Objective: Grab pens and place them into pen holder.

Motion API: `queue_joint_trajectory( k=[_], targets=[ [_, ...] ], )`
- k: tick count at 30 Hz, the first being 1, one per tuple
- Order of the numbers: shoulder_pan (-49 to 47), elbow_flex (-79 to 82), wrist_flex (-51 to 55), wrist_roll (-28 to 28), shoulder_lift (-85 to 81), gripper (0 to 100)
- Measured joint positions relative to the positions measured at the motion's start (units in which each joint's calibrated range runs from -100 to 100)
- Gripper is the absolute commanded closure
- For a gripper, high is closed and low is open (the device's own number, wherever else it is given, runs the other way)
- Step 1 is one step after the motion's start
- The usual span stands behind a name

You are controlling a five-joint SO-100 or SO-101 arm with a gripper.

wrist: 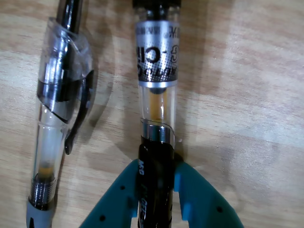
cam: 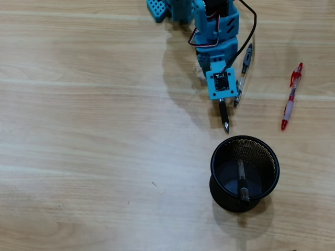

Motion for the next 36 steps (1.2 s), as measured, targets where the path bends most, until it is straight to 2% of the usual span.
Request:
queue_joint_trajectory(
  k=[3, 16, 21, 28, 30, 36],
  targets=[
    [0.86, -0.44, 0.6, 0.62, -1.36, 98],
    [11.53, -6.92, 0.0, 12.54, -22.68, 98],
    [11.05, -7.19, -13.38, 15.4, -24.21, 98],
    [11.05, -6.83, -43.25, 16.49, -20.56, 98],
    [11.05, -7.81, -45.14, 16.59, -19.2, 98],
    [11.05, -24.4, -46.27, 16.7, -8.16, 98]
  ],
)
